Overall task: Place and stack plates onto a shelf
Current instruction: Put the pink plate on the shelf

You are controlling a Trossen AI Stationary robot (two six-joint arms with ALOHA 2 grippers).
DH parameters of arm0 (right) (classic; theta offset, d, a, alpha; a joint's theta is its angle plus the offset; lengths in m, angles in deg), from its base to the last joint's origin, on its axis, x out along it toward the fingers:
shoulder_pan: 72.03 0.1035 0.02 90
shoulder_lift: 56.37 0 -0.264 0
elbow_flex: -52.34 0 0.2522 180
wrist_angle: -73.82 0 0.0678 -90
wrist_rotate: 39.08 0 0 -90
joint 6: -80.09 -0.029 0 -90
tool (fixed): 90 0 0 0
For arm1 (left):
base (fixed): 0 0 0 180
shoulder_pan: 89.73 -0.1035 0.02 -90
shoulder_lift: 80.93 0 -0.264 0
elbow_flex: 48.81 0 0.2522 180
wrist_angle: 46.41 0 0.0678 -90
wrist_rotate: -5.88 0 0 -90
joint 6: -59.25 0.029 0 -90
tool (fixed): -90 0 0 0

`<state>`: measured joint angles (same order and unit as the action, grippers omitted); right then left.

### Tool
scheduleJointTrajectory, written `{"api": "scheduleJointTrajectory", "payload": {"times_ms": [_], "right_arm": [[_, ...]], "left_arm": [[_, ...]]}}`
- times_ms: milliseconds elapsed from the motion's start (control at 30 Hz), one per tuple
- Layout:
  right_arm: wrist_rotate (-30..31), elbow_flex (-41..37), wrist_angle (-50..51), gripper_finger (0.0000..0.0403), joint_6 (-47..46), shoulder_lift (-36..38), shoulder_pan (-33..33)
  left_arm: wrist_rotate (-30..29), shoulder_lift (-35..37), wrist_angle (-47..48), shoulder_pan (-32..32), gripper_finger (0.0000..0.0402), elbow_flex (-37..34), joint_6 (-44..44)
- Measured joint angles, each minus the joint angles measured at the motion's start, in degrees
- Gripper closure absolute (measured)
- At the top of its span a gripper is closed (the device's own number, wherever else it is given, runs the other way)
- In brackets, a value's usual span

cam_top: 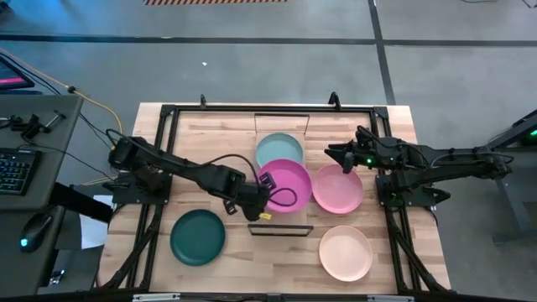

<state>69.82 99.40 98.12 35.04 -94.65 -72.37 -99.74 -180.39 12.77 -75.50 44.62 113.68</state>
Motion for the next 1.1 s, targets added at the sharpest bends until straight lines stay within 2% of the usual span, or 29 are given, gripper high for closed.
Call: {"api": "scheduleJointTrajectory", "payload": {"times_ms": [400,533,733,1100], "right_arm": [[2.0,0.0,0.0,0.0217,-0.1,0.0,0.0],[2.3,0.0,0.0,0.0217,-0.1,0.0,0.0],[2.4,0.0,0.0,0.0217,-0.2,0.0,0.0],[2.4,0.0,0.0,0.0217,-1.5,0.0,0.0]], "left_arm": [[7.8,0.2,-2.4,2.5,0.0401,-4.0,2.2],[7.9,0.2,-3.3,2.7,0.0400,-6.0,3.6],[7.8,0.2,-5.7,2.8,0.0383,-6.3,-1.4],[10.7,0.2,-6.8,2.8,0.0363,-6.3,-4.0]]}}
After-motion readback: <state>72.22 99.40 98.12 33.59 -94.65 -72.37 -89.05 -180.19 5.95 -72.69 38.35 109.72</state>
